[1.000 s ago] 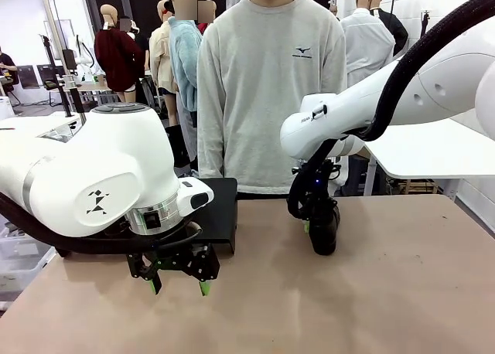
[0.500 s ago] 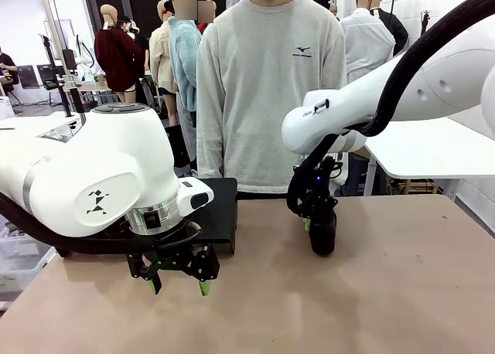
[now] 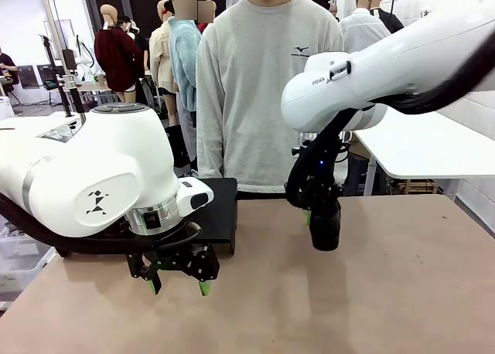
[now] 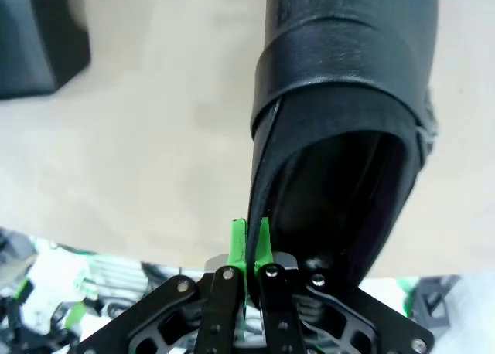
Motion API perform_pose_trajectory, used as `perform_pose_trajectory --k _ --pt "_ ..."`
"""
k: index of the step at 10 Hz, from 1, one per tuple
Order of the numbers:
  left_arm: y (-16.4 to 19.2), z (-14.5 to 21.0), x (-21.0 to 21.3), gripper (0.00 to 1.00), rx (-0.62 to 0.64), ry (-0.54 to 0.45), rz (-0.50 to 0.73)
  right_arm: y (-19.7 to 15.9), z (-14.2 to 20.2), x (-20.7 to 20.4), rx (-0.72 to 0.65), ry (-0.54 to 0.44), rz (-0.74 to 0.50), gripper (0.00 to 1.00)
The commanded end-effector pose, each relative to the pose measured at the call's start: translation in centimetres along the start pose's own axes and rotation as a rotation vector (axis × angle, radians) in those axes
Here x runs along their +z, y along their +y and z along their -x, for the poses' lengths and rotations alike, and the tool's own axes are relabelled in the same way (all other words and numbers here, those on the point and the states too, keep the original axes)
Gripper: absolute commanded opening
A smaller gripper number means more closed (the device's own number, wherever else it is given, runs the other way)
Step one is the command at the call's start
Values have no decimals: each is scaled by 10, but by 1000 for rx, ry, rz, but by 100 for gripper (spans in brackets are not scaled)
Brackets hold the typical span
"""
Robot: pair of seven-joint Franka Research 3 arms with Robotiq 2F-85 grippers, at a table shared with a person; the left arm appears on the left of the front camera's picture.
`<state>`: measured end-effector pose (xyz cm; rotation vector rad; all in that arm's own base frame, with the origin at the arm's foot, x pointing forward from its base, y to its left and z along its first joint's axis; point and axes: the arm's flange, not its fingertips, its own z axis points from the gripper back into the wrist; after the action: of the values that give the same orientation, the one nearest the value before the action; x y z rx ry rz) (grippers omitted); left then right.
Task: Organize the shoes by placing them on the stand.
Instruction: Pick up one Shoe and place it in the middle of the table.
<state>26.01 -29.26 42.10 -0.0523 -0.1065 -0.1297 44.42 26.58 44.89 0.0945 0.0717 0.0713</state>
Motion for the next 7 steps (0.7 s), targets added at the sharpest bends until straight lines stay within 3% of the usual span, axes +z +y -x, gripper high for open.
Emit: perform_pose_trajectory --k 1,7 --pt "3 2 -1 100 2 6 4 13 36 -24 100 -39 -97 0" --pt "3 2 -1 100 2 6 4 30 67 -88 211 78 -229 0"
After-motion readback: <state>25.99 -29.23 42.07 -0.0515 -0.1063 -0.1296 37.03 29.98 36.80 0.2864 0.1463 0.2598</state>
